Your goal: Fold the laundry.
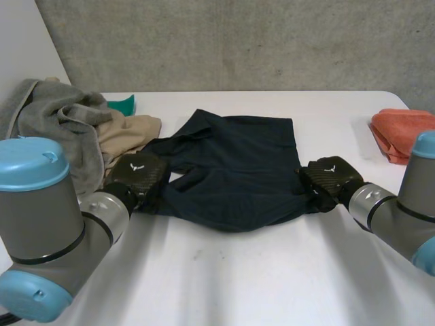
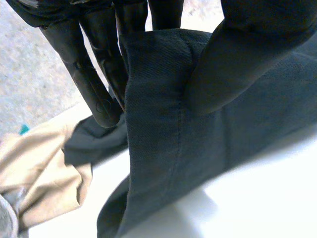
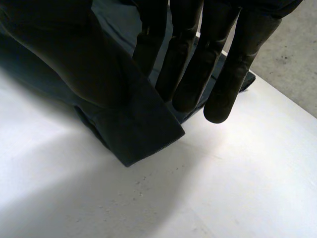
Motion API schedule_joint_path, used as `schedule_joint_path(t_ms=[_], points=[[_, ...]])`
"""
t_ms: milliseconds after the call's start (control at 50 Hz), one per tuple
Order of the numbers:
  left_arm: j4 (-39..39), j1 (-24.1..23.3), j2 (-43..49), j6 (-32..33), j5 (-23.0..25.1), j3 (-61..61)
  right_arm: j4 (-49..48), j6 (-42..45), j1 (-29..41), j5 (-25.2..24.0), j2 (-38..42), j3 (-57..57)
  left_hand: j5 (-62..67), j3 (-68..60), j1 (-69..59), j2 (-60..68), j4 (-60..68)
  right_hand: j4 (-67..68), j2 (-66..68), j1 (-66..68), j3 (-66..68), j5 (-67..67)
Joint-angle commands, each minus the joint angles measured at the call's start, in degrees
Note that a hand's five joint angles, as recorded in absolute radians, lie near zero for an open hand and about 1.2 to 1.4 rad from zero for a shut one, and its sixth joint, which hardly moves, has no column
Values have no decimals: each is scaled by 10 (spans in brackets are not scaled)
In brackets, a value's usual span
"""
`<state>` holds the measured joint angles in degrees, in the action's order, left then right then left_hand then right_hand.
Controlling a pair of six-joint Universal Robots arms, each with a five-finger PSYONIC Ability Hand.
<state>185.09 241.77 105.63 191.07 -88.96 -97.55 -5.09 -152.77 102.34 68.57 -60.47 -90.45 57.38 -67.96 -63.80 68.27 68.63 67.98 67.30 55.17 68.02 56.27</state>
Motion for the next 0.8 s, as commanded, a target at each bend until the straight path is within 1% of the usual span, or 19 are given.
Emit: schedule_joint_path(t_ms=[20, 40, 60, 100, 120, 180, 260, 320, 340, 400, 420, 480, 500, 580, 640, 660, 720, 740, 800], points=[[-111, -3, -62, 6, 10, -6, 139, 28, -7, 0, -118, 13, 126, -120, -162, 117, 114, 120, 127, 248, 120, 137], [-126, -4, -70, 8, 13, -7, 195, 57, -7, -5, -154, 24, 126, -120, -162, 117, 114, 120, 127, 248, 120, 137], [-156, -4, -85, 11, 23, -7, 223, 72, -10, -8, -171, 29, 126, -120, -162, 117, 114, 120, 127, 248, 120, 137], [-183, -4, -97, 15, 31, -9, 271, 105, -21, -8, -205, 37, 126, -120, -162, 117, 114, 120, 127, 248, 120, 137], [-204, -4, -105, 20, 40, -13, 315, 138, -32, -9, -232, 39, 126, -120, -162, 117, 114, 120, 127, 248, 120, 137], [-217, -4, -108, 33, 50, -20, 381, 205, -36, 2, -251, 35, 126, -120, -162, 117, 114, 120, 127, 248, 120, 137], [-209, -3, -82, 66, 52, -25, 405, 258, -33, 7, -220, 17, 126, -120, -162, 117, 114, 120, 127, 248, 120, 137], [-179, -1, -15, 93, 49, -7, 399, 257, -30, 18, -168, 20, 125, -119, -161, 116, 112, 120, 127, 248, 120, 137], [-169, 1, 1, 100, 48, 2, 388, 254, -23, 32, -130, 36, 125, -119, -161, 116, 112, 120, 127, 248, 120, 137], [-122, 3, 54, 110, 42, 53, 363, 244, -7, 67, -80, 82, 126, -120, -162, 117, 114, 120, 127, 248, 120, 137], [-112, 4, 65, 111, 40, 68, 345, 230, 7, 94, -53, 115, 126, -120, -162, 117, 114, 120, 127, 248, 120, 137], [-72, 3, 107, 112, 24, 149, 321, 208, 21, 132, -17, 172, 126, -120, -162, 117, 114, 120, 127, 248, 120, 137], [-63, 2, 116, 114, 19, 168, 305, 198, 27, 147, 2, 215, 126, -120, -162, 117, 114, 120, 127, 248, 120, 137], [-19, 4, 159, 113, -11, 282, 256, 172, 33, 159, 29, 326, 126, -120, -162, 117, 114, 120, 127, 248, 120, 137], [27, 2, 168, 111, -18, 368, 203, 136, 37, 160, 26, 384, 126, -120, -162, 117, 114, 120, 127, 248, 120, 137], [44, 2, 168, 111, -17, 386, 154, 109, 39, 161, 20, 415, 126, -120, -162, 117, 114, 120, 127, 248, 120, 137], [132, 5, 164, 110, -20, 446, 59, 66, 39, 163, -3, 441, 126, -120, -162, 117, 114, 120, 127, 248, 120, 137], [180, 7, 161, 108, -22, 464, -11, 48, 39, 170, -22, 444, 126, -120, -162, 117, 114, 120, 127, 248, 120, 137], [247, 11, 153, 109, -24, 474, -99, 34, 40, 185, -47, 439, 126, -120, -162, 117, 114, 120, 127, 248, 120, 137]])
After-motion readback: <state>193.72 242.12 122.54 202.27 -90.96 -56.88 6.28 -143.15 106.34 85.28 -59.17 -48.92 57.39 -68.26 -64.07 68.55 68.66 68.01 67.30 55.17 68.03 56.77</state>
